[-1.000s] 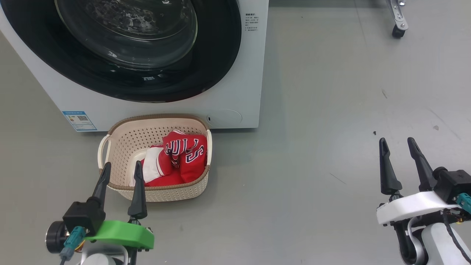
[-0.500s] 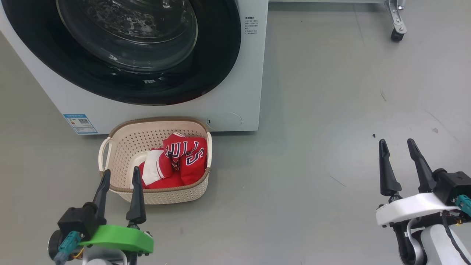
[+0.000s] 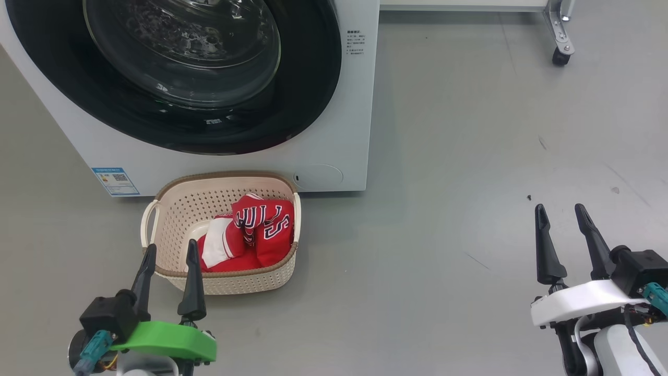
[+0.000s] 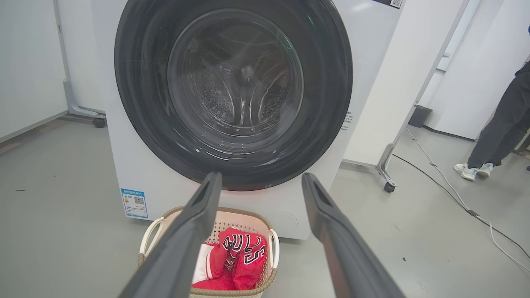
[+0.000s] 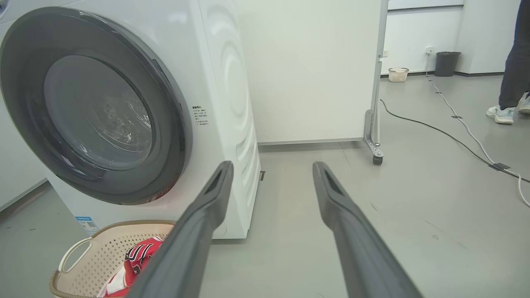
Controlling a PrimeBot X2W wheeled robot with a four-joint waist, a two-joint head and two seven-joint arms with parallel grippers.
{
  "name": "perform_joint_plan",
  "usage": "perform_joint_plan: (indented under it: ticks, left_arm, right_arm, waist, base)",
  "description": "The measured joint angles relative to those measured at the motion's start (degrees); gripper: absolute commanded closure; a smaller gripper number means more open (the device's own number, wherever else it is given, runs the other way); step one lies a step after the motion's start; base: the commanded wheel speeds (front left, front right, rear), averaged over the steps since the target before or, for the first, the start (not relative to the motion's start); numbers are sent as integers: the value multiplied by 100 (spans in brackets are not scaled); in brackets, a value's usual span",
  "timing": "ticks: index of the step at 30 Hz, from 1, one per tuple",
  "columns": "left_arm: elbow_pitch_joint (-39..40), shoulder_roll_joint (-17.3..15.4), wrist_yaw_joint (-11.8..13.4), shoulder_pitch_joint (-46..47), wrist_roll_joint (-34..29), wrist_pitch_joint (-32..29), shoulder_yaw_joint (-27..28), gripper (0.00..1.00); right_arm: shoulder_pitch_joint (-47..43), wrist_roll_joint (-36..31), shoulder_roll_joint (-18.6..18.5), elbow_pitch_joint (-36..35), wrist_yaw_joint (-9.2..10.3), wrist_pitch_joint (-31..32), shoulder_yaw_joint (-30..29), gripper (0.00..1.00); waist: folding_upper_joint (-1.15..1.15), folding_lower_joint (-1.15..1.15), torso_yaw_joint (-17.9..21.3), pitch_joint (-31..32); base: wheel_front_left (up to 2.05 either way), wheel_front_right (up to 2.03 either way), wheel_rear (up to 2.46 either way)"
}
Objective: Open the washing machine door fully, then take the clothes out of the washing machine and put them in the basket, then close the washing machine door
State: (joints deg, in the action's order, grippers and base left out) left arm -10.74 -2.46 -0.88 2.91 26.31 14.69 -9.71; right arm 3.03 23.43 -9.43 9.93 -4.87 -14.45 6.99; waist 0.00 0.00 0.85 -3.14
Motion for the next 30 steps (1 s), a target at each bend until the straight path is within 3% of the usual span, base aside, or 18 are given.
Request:
perform_joint_plan:
  ticks: [15,16,23,30]
  left_arm:
    - [-54,0,-3,-61,146,0,11,0]
    - [-66,1,-5,-62,148,0,10,100]
    - [-387,70,-5,-239,156,-8,-26,100]
    - [-383,71,-14,-240,586,-110,21,100]
  right_arm:
    - [-15,-107,45,5,-38,0,-47,0]
    - [-20,-134,51,20,-47,1,-45,100]
    - [-272,-121,222,356,-53,11,-1,100]
    - [-266,302,230,360,-54,145,-93,100]
  waist:
    - [0,0,19,37]
    - [0,0,18,38]
    - [0,0,18,41]
    - [0,0,9,63]
  base:
    - [0,0,0]
    - [0,0,0]
    - [0,0,0]
    - [0,0,0]
